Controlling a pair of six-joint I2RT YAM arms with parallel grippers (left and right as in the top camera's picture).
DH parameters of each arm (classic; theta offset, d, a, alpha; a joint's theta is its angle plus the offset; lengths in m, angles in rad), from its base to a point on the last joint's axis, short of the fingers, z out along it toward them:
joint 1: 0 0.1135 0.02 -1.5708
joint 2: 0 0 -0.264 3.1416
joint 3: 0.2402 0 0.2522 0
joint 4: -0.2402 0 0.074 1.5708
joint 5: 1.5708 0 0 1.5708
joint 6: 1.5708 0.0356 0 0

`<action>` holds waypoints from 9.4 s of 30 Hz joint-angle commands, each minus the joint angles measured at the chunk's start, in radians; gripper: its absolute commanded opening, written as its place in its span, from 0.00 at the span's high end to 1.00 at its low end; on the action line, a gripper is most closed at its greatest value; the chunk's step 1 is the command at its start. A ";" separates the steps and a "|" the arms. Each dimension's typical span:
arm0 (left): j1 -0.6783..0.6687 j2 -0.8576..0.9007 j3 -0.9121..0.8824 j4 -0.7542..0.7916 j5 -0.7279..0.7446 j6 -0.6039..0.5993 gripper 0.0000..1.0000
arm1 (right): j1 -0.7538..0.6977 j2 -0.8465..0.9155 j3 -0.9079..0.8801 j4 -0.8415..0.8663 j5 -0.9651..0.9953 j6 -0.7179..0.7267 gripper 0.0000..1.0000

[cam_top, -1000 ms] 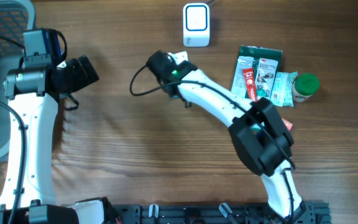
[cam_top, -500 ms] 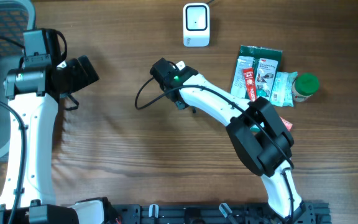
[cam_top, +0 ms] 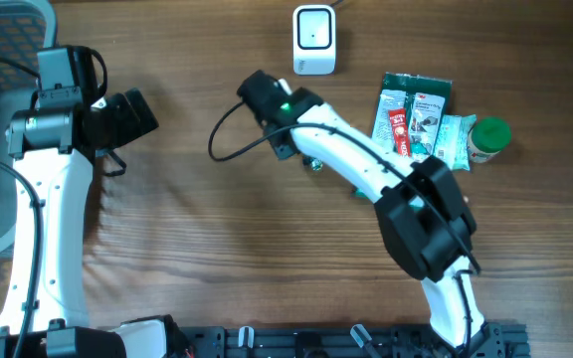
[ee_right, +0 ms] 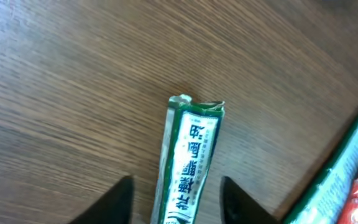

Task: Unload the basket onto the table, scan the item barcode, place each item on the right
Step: 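Reach the right gripper left to the green-and-white medicine box, then align over the medicine box and close the right gripper on it, then lift the medicine box and hold it up to the scanner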

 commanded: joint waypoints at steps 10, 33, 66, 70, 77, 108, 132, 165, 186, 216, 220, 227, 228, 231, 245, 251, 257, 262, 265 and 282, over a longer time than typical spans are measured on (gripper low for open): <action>0.004 0.005 0.013 0.003 0.005 -0.002 0.00 | -0.156 -0.028 -0.021 -0.012 -0.335 0.067 0.85; 0.004 0.005 0.013 0.003 0.005 -0.002 0.00 | -0.005 -0.100 0.008 -0.030 -0.266 0.050 0.59; 0.004 0.005 0.013 0.003 0.005 -0.002 0.00 | -0.064 -0.131 -0.303 0.264 -0.328 -0.058 0.43; 0.004 0.005 0.013 0.003 0.005 -0.002 0.00 | -0.056 -0.090 -0.303 0.263 -0.302 -0.029 0.44; 0.004 0.005 0.013 0.003 0.005 -0.002 0.00 | -0.056 -0.077 -0.303 0.254 -0.281 0.010 0.44; 0.004 0.005 0.013 0.003 0.005 -0.002 0.00 | -0.113 -0.143 -0.223 0.212 -0.244 -0.008 0.79; 0.004 0.005 0.013 0.003 0.005 -0.002 0.00 | -0.118 -0.144 -0.266 0.265 -0.334 0.006 0.96; 0.004 0.005 0.013 0.003 0.005 -0.002 0.00 | -0.119 -0.175 -0.301 0.276 -0.418 -0.016 0.96; 0.004 0.005 0.013 0.003 0.005 -0.002 0.00 | -0.119 -0.175 -0.319 0.299 -0.367 -0.017 0.96; 0.004 0.005 0.013 0.003 0.005 -0.002 0.00 | -0.149 -0.184 -0.321 0.335 -0.355 -0.020 0.96; 0.004 0.005 0.013 0.003 0.005 -0.002 0.00 | -0.149 -0.206 -0.285 0.321 -0.433 -0.020 0.96; 0.004 0.005 0.013 0.003 0.005 -0.002 0.00 | -0.144 -0.195 -0.307 0.292 -0.446 -0.020 0.96; 0.004 0.005 0.013 0.003 0.005 -0.002 0.00 | -0.143 -0.190 -0.316 0.298 -0.445 -0.020 0.96; 0.004 0.005 0.013 0.003 0.005 -0.002 0.00 | -0.143 -0.161 -0.346 0.333 -0.446 -0.018 0.96; 0.004 0.005 0.013 0.003 0.005 -0.002 0.00 | -0.140 -0.142 -0.351 0.338 -0.447 -0.016 0.96; 0.004 0.005 0.013 0.003 0.005 -0.002 0.00 | -0.140 -0.142 -0.352 0.327 -0.450 -0.016 0.96; 0.004 0.005 0.013 0.003 0.005 -0.002 0.00 | -0.140 -0.142 -0.395 0.364 -0.458 -0.016 0.96; 0.004 0.005 0.013 0.003 0.005 -0.002 0.00 | -0.145 -0.142 -0.410 0.393 -0.394 -0.012 0.96; 0.004 0.005 0.013 0.003 0.005 -0.002 0.00 | -0.160 -0.142 -0.410 0.395 -0.356 -0.010 0.96; 0.004 0.005 0.013 0.003 0.005 -0.002 0.00 | -0.230 -0.215 -0.232 0.282 -0.345 -0.047 0.47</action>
